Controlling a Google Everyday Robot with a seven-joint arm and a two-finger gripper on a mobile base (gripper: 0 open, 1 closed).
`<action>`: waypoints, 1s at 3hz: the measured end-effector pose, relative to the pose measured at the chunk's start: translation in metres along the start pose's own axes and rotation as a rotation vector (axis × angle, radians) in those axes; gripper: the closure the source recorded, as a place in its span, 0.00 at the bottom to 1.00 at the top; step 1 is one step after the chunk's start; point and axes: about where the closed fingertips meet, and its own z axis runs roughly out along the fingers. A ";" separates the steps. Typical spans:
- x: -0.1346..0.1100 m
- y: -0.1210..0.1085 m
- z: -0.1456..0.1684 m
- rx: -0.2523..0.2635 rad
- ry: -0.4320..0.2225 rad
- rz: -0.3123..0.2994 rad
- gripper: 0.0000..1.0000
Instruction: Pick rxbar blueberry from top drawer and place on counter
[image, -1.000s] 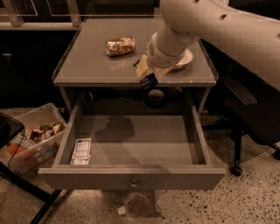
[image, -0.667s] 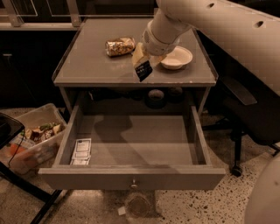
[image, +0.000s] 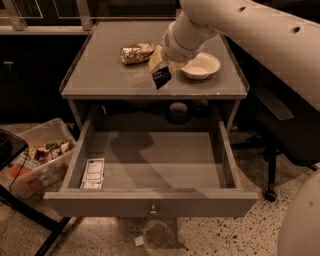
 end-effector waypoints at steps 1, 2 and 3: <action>-0.017 0.011 0.018 -0.046 -0.019 0.022 1.00; -0.027 0.026 0.039 -0.091 -0.004 0.031 1.00; -0.033 0.039 0.051 -0.127 0.014 0.021 1.00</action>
Offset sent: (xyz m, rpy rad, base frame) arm 0.0523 0.0637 -0.0170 0.1369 0.0411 0.0483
